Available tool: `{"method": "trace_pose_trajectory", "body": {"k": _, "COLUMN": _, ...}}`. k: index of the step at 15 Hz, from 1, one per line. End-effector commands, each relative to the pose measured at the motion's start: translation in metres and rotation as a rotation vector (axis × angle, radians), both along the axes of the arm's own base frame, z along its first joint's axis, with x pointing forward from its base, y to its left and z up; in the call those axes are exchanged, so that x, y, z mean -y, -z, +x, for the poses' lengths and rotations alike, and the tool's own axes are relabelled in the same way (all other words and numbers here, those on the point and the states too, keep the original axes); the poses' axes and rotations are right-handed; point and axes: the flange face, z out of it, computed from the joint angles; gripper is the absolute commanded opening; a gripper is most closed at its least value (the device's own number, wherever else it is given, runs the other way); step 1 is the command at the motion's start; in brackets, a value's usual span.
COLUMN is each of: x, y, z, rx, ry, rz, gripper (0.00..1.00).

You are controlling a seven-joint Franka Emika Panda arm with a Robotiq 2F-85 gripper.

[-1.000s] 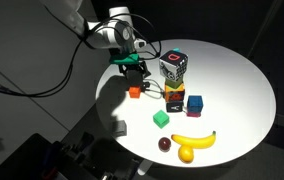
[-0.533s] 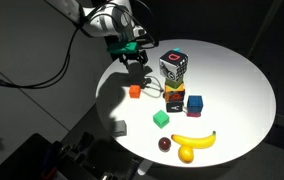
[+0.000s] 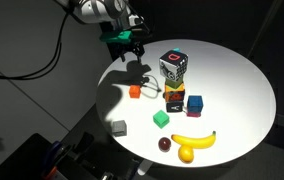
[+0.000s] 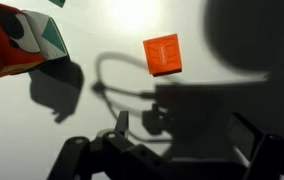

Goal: Put the orange block on the table

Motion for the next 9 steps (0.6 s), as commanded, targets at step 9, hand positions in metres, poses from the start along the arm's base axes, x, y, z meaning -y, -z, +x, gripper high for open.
{"method": "trace_pose_trajectory", "body": {"k": 9, "x": 0.002, "y": -0.051, "z": -0.071, "rx": -0.189, "ry": 0.072, "rz": 0.011, "gripper": 1.00}}
